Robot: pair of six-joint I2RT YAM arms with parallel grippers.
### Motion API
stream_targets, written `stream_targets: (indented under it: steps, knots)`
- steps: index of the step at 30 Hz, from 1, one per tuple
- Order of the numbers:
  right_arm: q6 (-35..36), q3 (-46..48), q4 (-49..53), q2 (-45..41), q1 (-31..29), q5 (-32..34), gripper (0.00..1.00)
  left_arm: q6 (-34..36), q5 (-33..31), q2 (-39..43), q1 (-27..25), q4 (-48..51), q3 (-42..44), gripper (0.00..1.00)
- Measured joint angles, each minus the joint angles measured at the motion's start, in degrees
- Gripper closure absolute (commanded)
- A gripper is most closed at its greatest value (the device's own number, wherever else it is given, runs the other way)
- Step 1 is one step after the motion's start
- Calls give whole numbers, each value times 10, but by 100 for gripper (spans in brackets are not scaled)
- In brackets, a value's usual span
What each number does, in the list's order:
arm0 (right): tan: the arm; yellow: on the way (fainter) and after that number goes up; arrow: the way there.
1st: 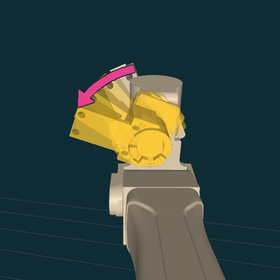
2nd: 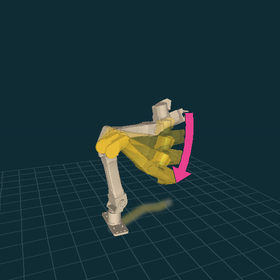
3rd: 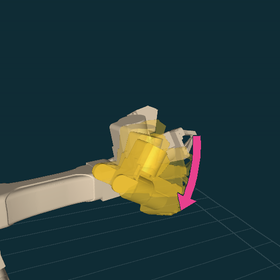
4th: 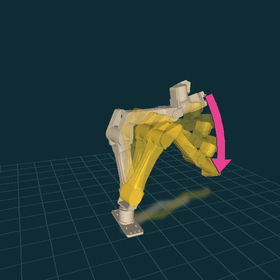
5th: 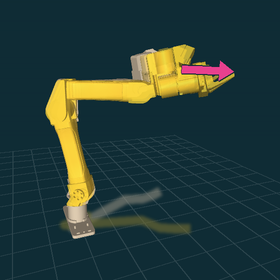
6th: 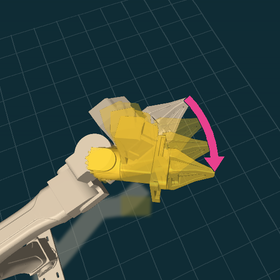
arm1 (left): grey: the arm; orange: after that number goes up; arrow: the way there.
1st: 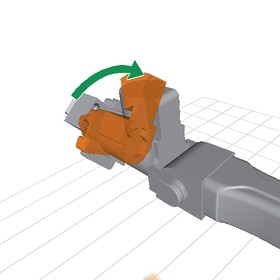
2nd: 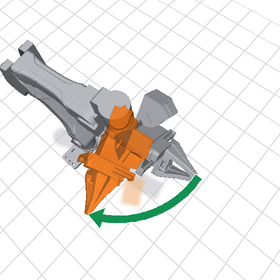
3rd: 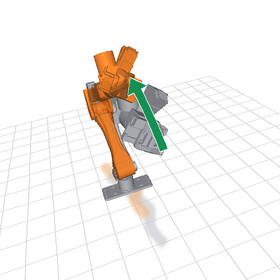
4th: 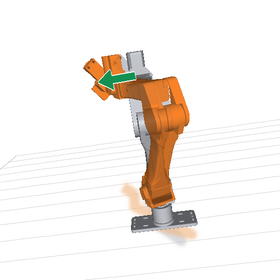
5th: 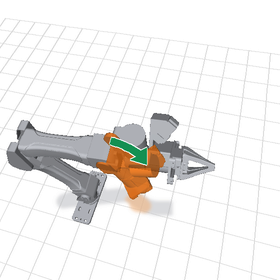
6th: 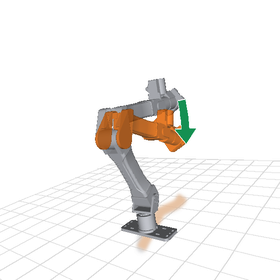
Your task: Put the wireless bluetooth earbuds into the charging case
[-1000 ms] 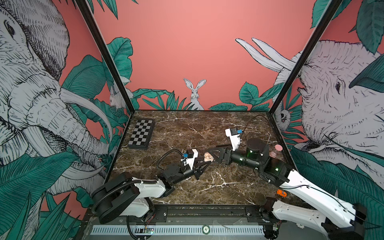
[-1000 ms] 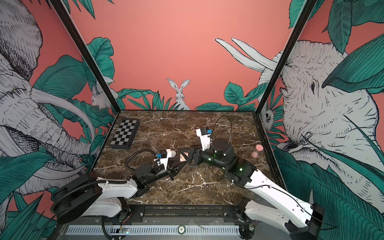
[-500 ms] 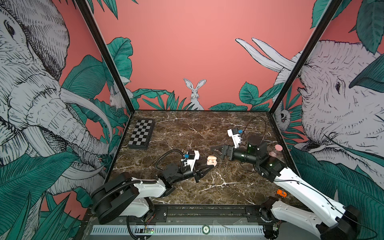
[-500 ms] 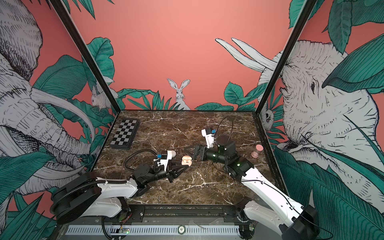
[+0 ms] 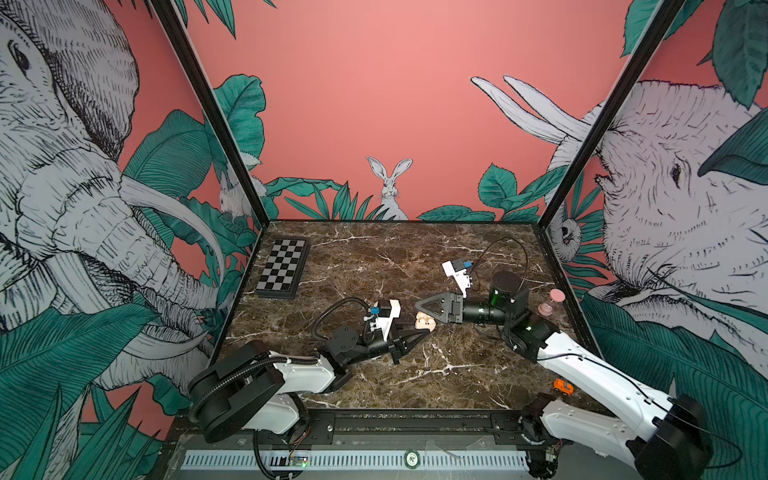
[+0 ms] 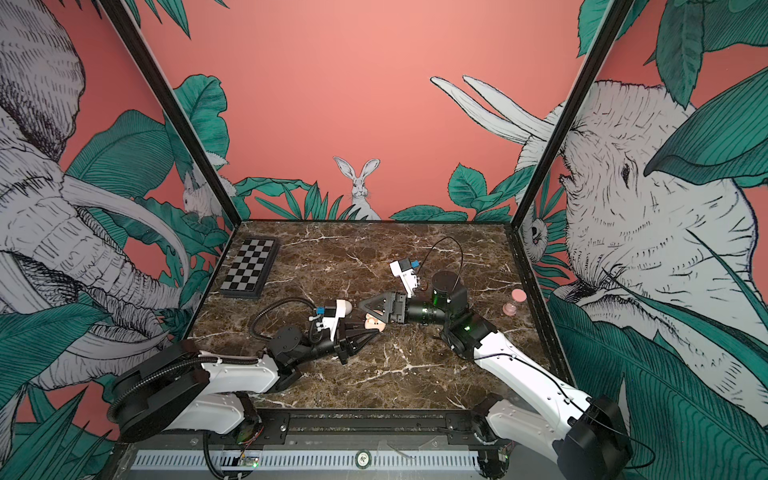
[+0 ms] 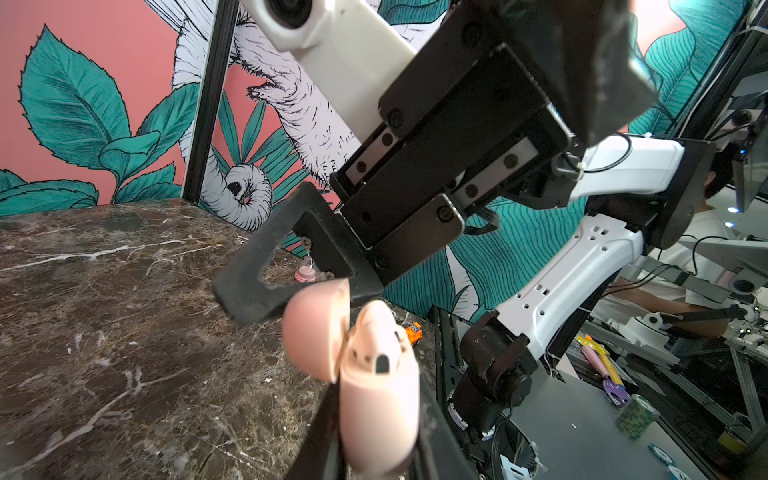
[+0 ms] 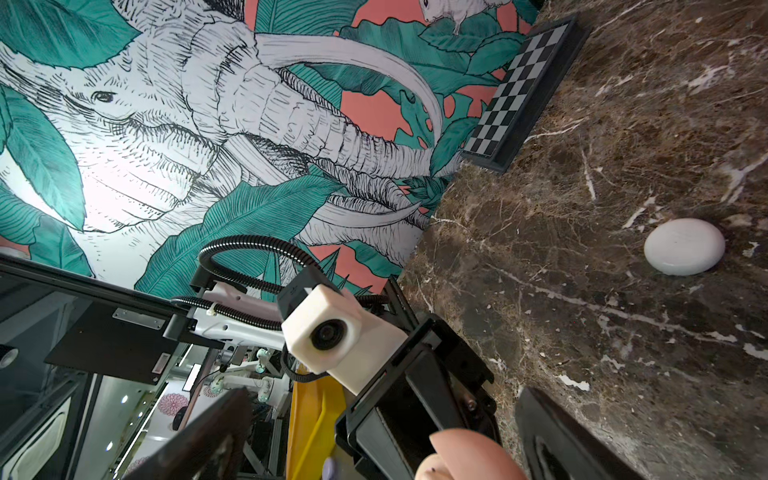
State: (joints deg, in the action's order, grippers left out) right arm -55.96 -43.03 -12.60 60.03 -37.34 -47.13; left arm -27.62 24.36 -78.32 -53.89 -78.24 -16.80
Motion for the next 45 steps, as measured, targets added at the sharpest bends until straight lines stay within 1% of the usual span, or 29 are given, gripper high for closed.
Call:
stream_targets:
  steps: [3,7,9,11,13,16,17,20,24,29,33,38,39,40,42,43,44,45]
  knots:
    - [0,0,0,-15,1,-6,2,0,-9,-1,-2,-3,0,100]
    - [-6,-2,0,-50,-2,-43,2,0,-33,-11,-2,11,0,100]
    - [-6,-6,3,-65,-2,-55,5,0,-46,-17,-2,19,0,100]
    - [7,-19,37,-81,-2,-49,2,0,-60,-23,0,34,-1,100]
    - [44,-48,109,-96,-2,-18,2,0,-69,-25,2,66,-7,100]
    - [104,-99,218,-102,5,61,2,-7,-72,-29,4,160,-44,100]
    - [116,-107,241,-99,10,83,2,-11,-70,-32,4,205,-67,100]
    - [132,-105,291,-80,33,143,2,-27,-61,-50,5,294,-121,100]
    - [131,-66,325,-44,52,211,2,-57,-69,-87,7,390,-159,100]
    - [132,-46,360,-46,58,272,2,-110,-89,-146,16,482,-174,100]
    - [141,-46,361,-57,61,292,2,-160,-87,-195,29,508,-182,100]
    - [147,-45,369,-66,62,316,2,-193,-83,-218,35,519,-215,100]
    - [148,-43,370,-68,63,320,2,-196,-82,-220,35,522,-218,96]
    - [149,-41,371,-71,64,325,2,-200,-81,-222,36,525,-222,89]
    - [151,-37,375,-75,66,333,2,-205,-76,-224,38,535,-229,79]
    - [152,-36,377,-76,68,335,2,-206,-74,-224,38,543,-233,70]
    - [153,-35,379,-77,69,337,2,-206,-73,-224,38,552,-237,55]
    - [154,-35,380,-77,70,339,2,-210,-71,-224,39,559,-240,52]
